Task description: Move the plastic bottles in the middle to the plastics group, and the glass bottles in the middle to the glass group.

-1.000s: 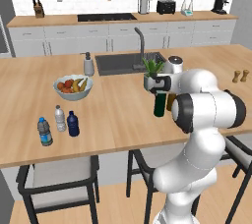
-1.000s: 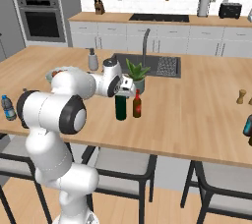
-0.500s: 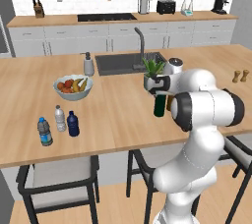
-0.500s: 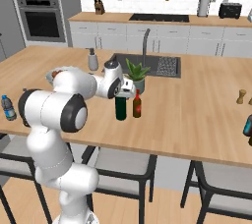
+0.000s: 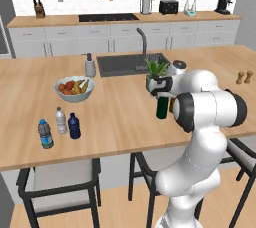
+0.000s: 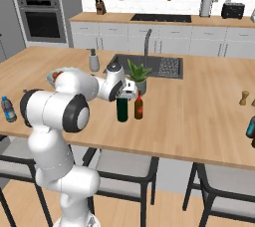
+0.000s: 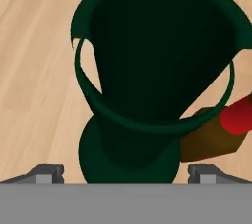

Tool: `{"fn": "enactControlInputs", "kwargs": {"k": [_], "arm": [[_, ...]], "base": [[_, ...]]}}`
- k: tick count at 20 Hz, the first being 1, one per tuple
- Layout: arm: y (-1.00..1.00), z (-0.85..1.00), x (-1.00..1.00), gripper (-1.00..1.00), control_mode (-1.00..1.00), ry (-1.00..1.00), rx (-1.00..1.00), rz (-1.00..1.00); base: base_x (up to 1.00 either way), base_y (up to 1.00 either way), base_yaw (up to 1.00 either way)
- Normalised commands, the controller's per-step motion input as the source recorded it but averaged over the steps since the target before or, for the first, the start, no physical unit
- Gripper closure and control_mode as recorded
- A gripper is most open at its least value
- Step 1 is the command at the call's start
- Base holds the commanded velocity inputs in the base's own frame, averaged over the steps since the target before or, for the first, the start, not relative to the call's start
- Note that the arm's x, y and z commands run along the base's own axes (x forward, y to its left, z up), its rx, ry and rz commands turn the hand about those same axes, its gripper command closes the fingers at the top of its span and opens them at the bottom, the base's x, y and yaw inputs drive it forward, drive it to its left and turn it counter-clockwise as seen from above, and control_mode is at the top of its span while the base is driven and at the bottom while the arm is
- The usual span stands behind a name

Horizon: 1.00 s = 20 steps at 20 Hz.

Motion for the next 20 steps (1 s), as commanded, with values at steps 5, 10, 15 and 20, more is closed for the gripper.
{"fn": "enactControlInputs", "kwargs": {"k": [5,10,15,20], "arm": [[0.0,0.0,0.01,-1.0,-1.0,-0.06,0.0,0.03],[0.0,0.0,0.0,1.0,-1.0,0.0,0.0,0.0],[0.0,0.02,-0.11,1.0,-1.0,-0.03,0.0,0.0],[0.0,0.33,-0.66,1.0,-1.0,-0.03,0.0,0.0]], "base": [[0.0,0.0,0.0],[0.0,0.0,0.0],[0.0,0.0,0.0],[0.0,0.0,0.0]]}}
